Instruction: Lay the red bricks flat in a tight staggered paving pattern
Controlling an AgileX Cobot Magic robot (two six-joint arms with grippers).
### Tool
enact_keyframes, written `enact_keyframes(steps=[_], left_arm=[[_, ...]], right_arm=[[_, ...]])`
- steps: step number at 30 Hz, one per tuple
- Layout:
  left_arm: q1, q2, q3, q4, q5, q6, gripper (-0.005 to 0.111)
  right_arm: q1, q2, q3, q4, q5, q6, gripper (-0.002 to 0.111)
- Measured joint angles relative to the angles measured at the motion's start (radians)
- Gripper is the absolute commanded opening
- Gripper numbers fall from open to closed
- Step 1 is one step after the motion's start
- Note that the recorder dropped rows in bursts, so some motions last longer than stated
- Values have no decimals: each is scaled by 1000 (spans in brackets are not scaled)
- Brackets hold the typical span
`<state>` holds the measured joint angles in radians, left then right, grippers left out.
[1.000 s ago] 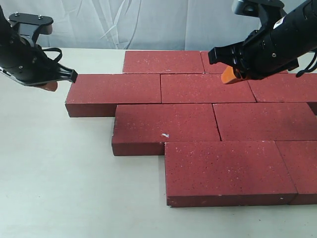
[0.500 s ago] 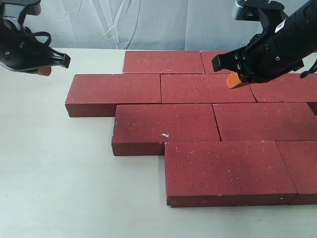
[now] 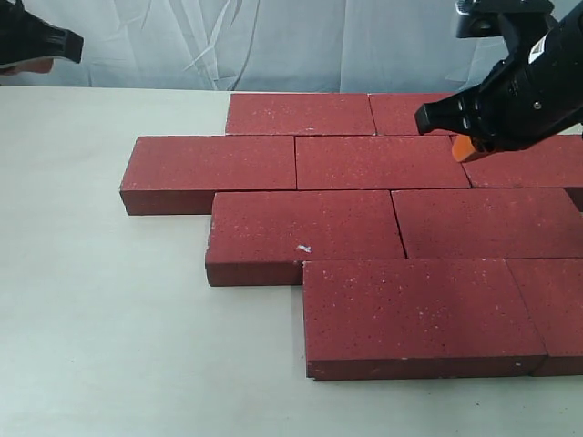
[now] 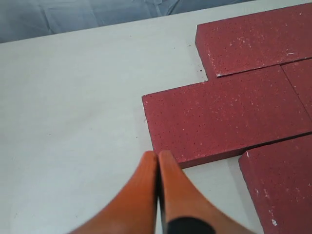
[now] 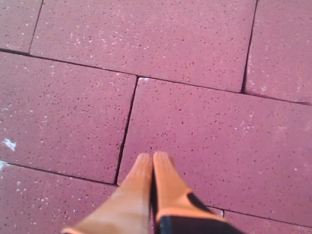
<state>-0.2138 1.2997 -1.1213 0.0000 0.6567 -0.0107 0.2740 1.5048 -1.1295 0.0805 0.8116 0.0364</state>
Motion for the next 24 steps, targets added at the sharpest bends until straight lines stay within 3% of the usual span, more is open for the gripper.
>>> enact_keyframes(steps=[6, 15, 24], left_arm=[[0, -50, 0, 0, 23, 0, 0], [0, -99, 0, 0, 49, 0, 0], [0, -122, 0, 0, 64, 0, 0]], right_arm=[[-14, -24, 0, -19, 4, 16, -1], [-184, -49, 0, -15, 16, 28, -1], [-199, -206, 78, -10, -20, 28, -1]])
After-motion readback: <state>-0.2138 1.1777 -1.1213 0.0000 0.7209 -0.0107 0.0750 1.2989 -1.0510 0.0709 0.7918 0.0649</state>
